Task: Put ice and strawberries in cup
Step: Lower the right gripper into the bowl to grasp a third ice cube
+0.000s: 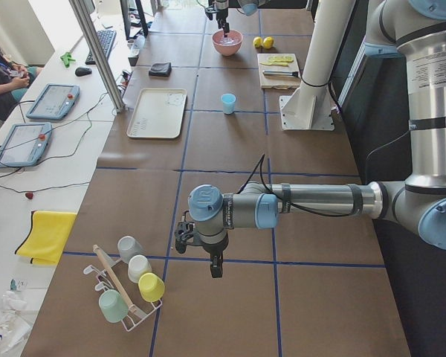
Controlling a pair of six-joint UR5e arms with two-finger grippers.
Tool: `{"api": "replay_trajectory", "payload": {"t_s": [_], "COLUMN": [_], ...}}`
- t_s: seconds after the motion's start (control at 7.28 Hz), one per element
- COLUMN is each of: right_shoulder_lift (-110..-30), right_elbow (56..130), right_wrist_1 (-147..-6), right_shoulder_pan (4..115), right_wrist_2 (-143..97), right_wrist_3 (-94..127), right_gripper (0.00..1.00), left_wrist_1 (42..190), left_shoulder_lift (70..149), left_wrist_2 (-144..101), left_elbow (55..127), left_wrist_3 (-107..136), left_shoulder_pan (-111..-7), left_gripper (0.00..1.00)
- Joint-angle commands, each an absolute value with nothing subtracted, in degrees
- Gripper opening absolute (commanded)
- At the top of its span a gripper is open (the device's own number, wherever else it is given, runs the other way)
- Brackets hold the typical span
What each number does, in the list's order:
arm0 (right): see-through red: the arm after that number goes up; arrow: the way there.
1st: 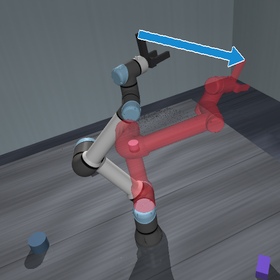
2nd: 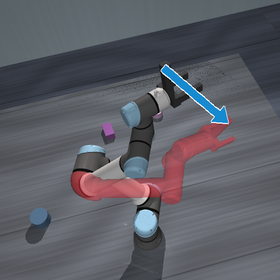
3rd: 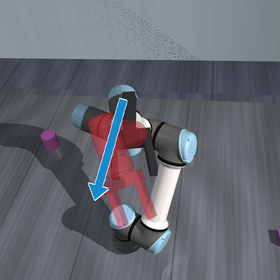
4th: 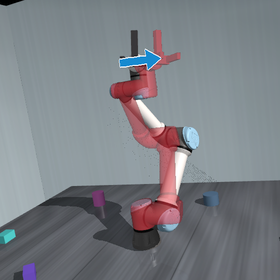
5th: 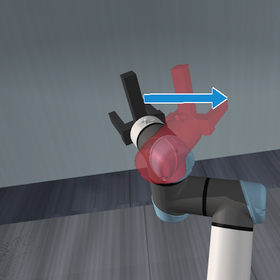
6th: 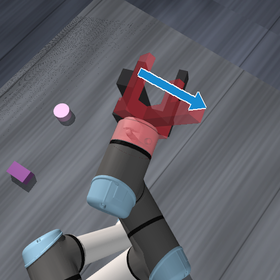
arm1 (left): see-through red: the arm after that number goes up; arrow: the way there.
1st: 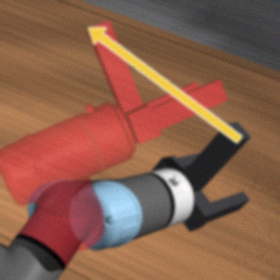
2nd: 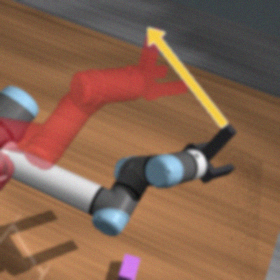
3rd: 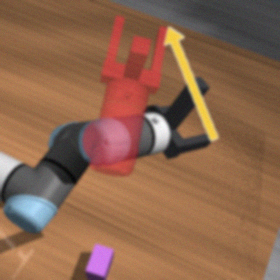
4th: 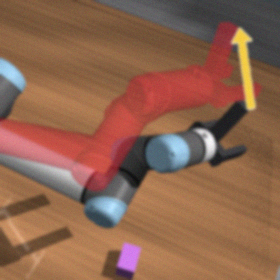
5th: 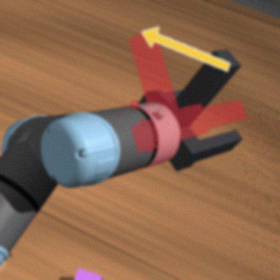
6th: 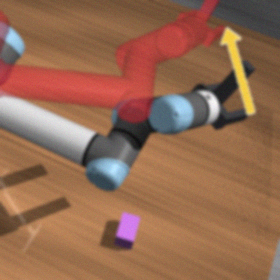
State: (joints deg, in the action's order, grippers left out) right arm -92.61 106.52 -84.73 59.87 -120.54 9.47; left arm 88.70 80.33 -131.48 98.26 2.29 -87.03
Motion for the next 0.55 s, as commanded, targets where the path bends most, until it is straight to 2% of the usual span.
{"api": "replay_trajectory", "payload": {"t_s": [0.0, 0.41], "right_shoulder_lift": [-92.1, -92.1], "right_elbow": [105.9, 106.0], "right_wrist_1": [-84.7, -84.0], "right_shoulder_pan": [59.8, 59.9], "right_wrist_2": [-122.4, -125.0], "right_wrist_3": [11.4, 11.6], "right_gripper": [0.98, 0.97], "left_wrist_1": [88.7, 88.7], "left_shoulder_lift": [80.3, 80.3], "left_wrist_2": [-131.5, -131.5], "left_elbow": [98.3, 98.3], "left_wrist_3": [2.3, 2.3], "left_shoulder_pan": [-87.0, -87.0], "left_gripper": [1.0, 1.0]}}
